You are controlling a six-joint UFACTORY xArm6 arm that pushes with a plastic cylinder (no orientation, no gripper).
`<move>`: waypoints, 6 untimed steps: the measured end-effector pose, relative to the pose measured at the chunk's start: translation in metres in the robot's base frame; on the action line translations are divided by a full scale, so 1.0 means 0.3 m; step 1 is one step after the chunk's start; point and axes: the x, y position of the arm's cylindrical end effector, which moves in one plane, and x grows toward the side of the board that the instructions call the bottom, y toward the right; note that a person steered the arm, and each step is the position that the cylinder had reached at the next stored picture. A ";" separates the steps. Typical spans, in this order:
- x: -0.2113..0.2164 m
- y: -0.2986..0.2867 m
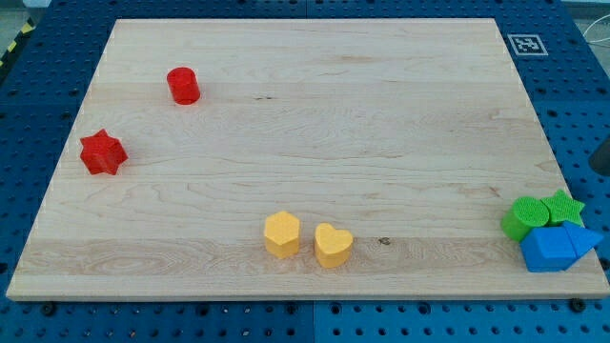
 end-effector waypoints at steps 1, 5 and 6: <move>0.032 -0.003; 0.409 -0.026; 0.411 -0.131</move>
